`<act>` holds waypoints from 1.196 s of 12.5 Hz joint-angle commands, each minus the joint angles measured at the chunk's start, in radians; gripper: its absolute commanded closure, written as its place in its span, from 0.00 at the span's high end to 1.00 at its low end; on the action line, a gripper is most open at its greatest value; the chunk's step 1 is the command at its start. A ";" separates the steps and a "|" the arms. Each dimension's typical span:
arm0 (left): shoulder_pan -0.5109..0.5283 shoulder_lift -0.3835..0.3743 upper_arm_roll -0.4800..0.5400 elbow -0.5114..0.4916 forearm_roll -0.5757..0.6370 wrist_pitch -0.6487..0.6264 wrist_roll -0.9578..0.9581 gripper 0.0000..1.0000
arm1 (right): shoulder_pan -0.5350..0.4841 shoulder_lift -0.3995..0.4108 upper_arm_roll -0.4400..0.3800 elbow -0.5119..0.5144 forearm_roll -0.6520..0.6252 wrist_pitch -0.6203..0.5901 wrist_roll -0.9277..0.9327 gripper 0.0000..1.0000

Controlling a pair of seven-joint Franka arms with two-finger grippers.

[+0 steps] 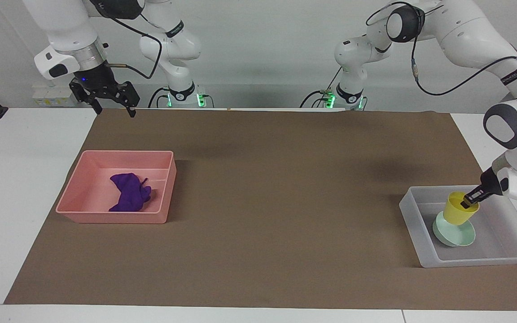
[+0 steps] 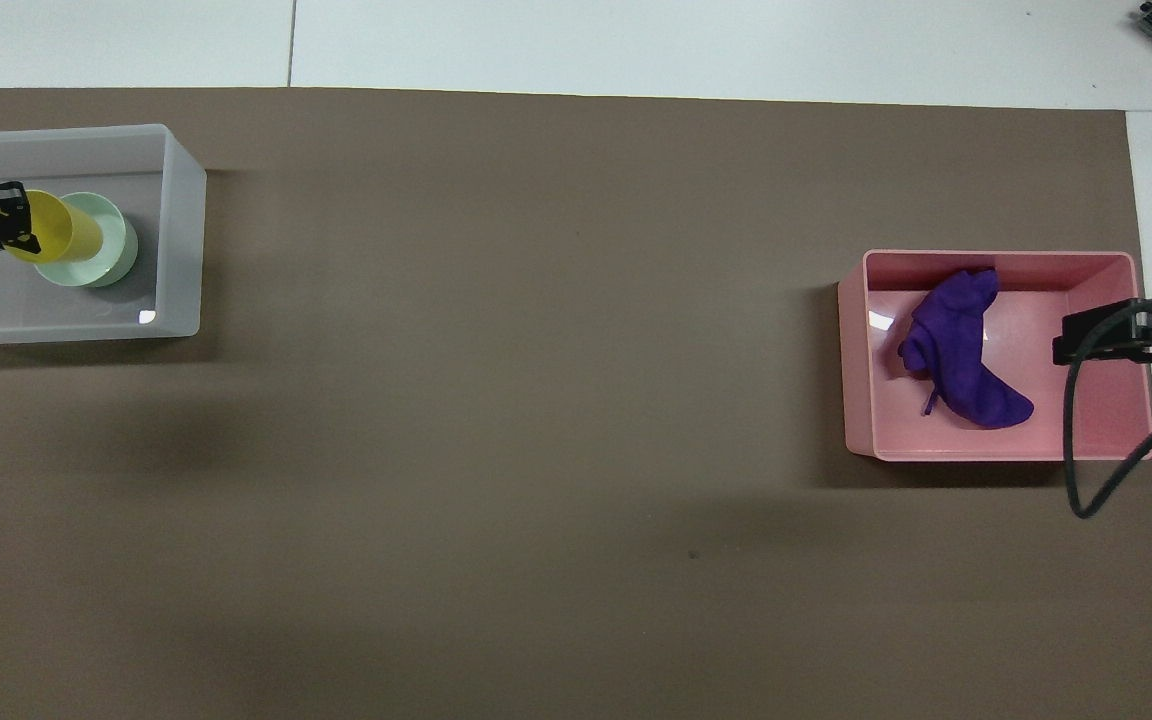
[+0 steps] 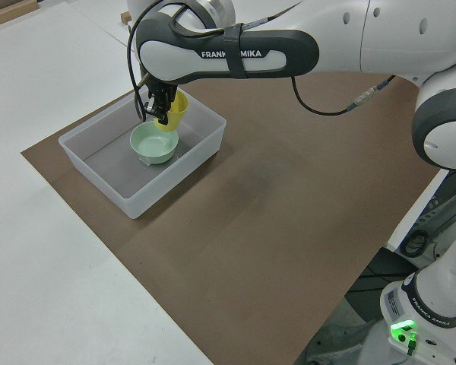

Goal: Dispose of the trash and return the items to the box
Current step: 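Release the yellow cup inside the bowl with the left gripper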

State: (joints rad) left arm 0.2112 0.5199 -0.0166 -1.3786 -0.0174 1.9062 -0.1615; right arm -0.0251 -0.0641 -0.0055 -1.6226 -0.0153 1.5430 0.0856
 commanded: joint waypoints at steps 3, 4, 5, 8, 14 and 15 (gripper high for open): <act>0.027 0.072 -0.009 0.039 0.021 0.020 -0.001 0.00 | -0.001 -0.014 0.004 -0.026 0.018 0.045 -0.024 1.00; 0.028 0.074 -0.009 0.038 0.019 0.022 0.000 0.00 | 0.001 -0.014 0.004 -0.029 0.018 0.051 -0.024 1.00; 0.027 0.083 -0.009 0.039 0.020 0.022 0.000 0.14 | 0.001 -0.016 0.004 -0.031 0.018 0.051 -0.024 1.00; 0.025 0.084 -0.009 0.038 0.022 0.036 0.071 1.00 | 0.001 -0.016 0.004 -0.036 0.018 0.054 -0.021 1.00; -0.009 -0.072 -0.006 0.047 0.027 -0.103 0.091 1.00 | 0.001 -0.026 0.004 -0.057 0.018 0.055 -0.018 1.00; -0.027 -0.128 -0.011 0.047 0.033 -0.210 0.089 1.00 | -0.001 -0.026 0.004 -0.057 0.018 0.055 -0.020 1.00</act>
State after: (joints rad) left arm 0.2176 0.4921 -0.0298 -1.3105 -0.0162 1.8245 -0.0743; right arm -0.0189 -0.0661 -0.0025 -1.6465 -0.0146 1.5724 0.0856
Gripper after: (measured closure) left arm 0.000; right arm 0.000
